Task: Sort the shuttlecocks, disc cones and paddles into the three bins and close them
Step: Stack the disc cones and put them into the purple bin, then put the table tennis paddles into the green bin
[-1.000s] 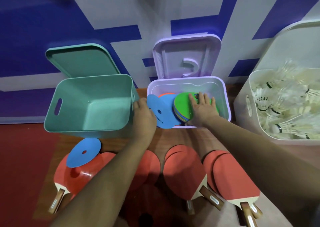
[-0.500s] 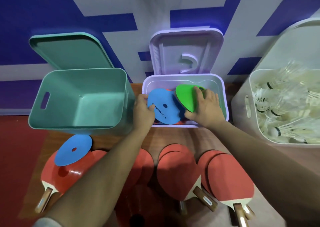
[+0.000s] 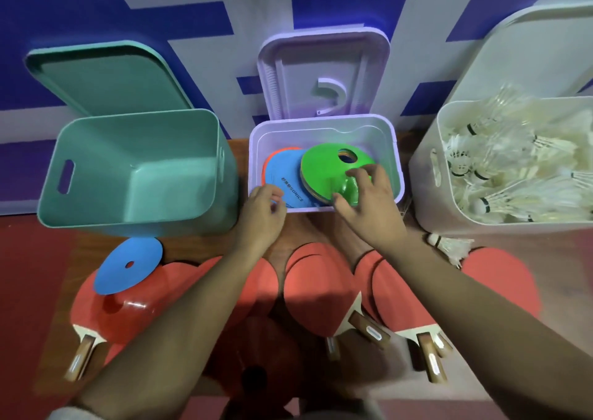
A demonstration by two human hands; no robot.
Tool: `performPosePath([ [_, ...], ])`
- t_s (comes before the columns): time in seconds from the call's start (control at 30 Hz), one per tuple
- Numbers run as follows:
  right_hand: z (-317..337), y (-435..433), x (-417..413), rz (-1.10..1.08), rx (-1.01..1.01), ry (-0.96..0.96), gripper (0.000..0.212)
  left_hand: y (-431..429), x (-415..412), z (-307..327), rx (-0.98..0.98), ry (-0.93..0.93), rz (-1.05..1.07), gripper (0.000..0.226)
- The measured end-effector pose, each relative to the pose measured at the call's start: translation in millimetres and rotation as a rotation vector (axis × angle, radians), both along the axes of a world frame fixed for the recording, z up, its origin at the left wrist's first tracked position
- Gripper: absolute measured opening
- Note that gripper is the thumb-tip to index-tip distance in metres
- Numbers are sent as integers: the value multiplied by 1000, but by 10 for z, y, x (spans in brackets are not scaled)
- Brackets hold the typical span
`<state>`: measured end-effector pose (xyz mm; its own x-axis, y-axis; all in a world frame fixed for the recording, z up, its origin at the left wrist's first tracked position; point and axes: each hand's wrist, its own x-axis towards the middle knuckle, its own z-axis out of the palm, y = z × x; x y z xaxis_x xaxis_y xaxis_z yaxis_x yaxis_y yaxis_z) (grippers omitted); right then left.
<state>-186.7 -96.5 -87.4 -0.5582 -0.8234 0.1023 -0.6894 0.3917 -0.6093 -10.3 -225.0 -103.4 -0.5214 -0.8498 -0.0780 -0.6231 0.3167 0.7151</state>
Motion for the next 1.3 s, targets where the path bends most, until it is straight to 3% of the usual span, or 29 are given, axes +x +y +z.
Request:
performPosePath([
  [0.1, -29, 408, 305, -108, 26, -105, 30, 373, 270, -84, 156, -65, -35, 13],
  [0.17, -183, 665, 533, -124, 142, -174, 26, 567, 407, -209, 278, -163, -8, 14],
  [0.33, -648, 1075, 1046, -133, 620, -313, 46, 812, 584, -445, 437, -440, -16, 29],
  [0.43, -802, 1119, 1212, -198, 706, -327, 56, 851, 566, -534, 389, -489, -53, 29],
  [0.6, -859, 1122, 1320, -517, 607, -461, 65, 834, 568, -854, 430, -501, -146, 41],
  [0.73, -827, 1127, 1310, -611, 383, -591, 31, 831, 682, -1029, 397, -366, -72, 31],
  [0.8, -687, 1171, 1322, -631, 274, -667, 24, 818, 722, -973, 452, -212, -6, 30],
  [0.93, -230, 1347, 1387, -732, -59, -1045, 25, 862, 698, -555, 667, 147, 96, 29],
  [1.0, -90, 1472, 1395, -795, -146, -1111, 27, 1003, 645, -279, 993, 286, 44, 17],
  [1.07, -31, 1598, 1375, -830, -154, -1116, 24, 1169, 586, -112, 1264, 355, -3, 23],
  [1.1, -8, 1646, 1345, -802, -136, -1106, 23, 1221, 558, -96, 1274, 359, -8, 28],
  [1.17, -22, 1769, 1184, -726, 0, -982, 29, 1288, 493, -92, 1223, 371, -1, 33],
  [1.23, -165, 1921, 891, -712, 227, -709, 37, 1333, 456, -89, 1146, 361, 18, 35],
  [1.3, -291, 2044, 593, -726, 431, -489, 58, 1389, 429, -120, 1066, 329, 39, 32],
])
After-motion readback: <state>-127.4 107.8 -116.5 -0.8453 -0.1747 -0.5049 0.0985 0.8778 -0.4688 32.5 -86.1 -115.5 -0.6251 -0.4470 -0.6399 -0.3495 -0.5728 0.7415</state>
